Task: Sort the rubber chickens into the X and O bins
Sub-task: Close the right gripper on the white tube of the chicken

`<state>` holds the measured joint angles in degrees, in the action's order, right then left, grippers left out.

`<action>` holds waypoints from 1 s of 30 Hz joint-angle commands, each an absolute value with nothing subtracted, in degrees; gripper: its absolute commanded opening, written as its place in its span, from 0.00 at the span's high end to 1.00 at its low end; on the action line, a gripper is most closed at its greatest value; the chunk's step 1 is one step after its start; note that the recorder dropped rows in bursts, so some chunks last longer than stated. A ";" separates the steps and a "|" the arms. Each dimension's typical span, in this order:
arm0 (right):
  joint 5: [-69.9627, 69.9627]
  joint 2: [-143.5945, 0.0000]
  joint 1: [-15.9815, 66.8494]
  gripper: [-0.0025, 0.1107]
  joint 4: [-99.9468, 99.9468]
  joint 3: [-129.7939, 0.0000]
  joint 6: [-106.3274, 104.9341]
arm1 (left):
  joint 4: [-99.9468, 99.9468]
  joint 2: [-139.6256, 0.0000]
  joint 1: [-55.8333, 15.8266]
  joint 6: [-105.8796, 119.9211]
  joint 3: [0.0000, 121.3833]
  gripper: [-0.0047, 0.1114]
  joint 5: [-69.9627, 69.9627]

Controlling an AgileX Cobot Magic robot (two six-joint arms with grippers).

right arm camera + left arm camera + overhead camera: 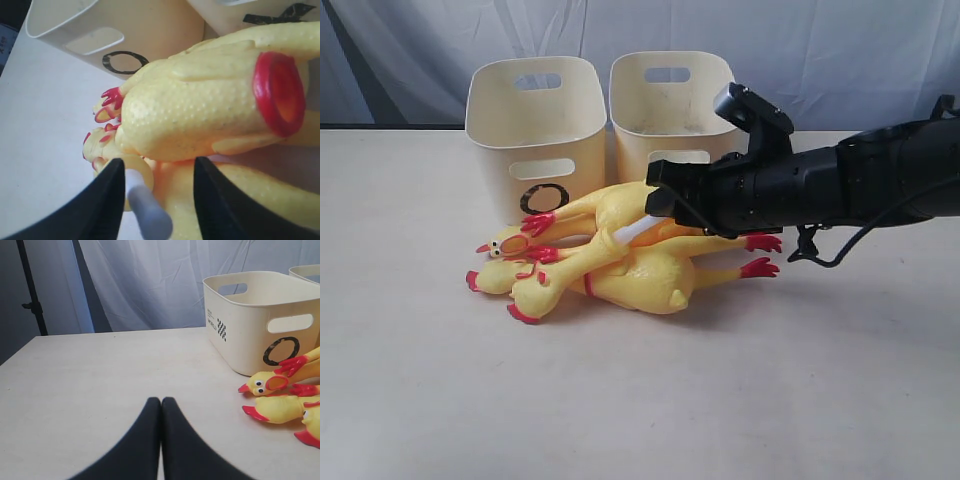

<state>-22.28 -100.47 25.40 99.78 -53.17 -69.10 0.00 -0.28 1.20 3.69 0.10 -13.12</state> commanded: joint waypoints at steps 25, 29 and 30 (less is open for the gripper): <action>-24.12 -100.60 25.44 0.99 99.95 -53.50 -68.77 | 0.00 0.00 1.02 3.61 0.00 0.96 -12.86; -25.37 -99.42 25.44 0.99 99.95 -53.50 -68.42 | 0.00 0.00 1.02 3.61 0.00 0.96 -12.86; -25.66 -99.00 25.44 0.99 99.95 -53.50 -68.42 | 0.00 0.00 1.02 3.61 0.00 0.96 -12.86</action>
